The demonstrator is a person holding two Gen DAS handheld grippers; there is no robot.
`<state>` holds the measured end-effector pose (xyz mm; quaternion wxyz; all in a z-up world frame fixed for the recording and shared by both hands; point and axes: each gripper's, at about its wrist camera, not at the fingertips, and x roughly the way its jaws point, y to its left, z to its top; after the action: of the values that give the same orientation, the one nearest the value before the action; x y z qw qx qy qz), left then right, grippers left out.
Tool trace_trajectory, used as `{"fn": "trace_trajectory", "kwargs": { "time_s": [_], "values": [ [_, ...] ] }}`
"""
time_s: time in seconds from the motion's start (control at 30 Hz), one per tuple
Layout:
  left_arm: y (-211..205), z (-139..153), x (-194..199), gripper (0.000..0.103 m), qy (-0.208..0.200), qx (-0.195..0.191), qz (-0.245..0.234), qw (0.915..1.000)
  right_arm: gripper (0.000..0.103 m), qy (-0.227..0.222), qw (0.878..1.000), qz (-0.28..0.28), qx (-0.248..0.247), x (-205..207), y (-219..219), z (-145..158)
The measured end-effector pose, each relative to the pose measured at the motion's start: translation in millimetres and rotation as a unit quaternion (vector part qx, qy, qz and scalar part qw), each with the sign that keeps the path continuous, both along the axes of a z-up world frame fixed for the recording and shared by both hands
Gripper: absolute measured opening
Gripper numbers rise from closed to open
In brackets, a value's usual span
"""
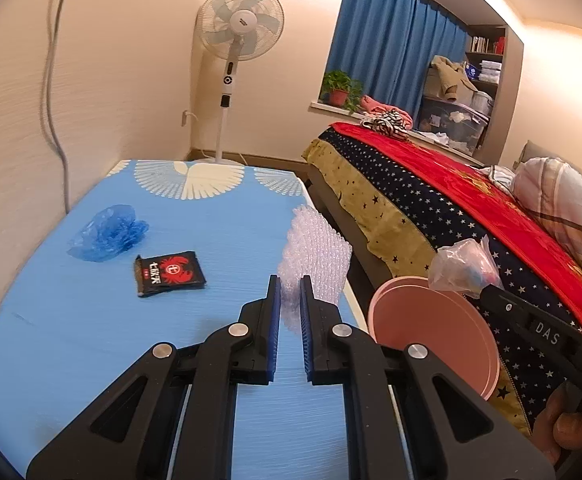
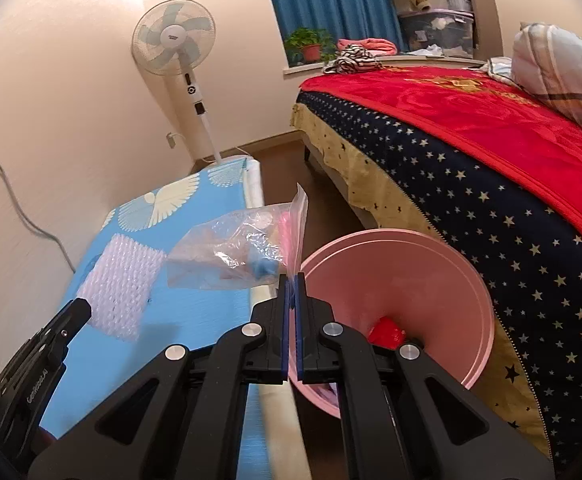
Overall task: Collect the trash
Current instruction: 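Carry the clear bag and white foam net over the pink wastebasket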
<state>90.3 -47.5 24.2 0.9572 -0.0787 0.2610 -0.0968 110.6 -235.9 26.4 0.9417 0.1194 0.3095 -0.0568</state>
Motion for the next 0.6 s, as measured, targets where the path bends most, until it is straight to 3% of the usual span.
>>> {"fn": "trace_trajectory", "kwargs": {
  "time_s": [0.6],
  "values": [
    [-33.8, -4.8, 4.8, 0.01, -0.002, 0.006, -0.034, 0.9994, 0.002, -0.002, 0.999, -0.042, 0.002, -1.7, -33.3, -2.8]
  ]
}}
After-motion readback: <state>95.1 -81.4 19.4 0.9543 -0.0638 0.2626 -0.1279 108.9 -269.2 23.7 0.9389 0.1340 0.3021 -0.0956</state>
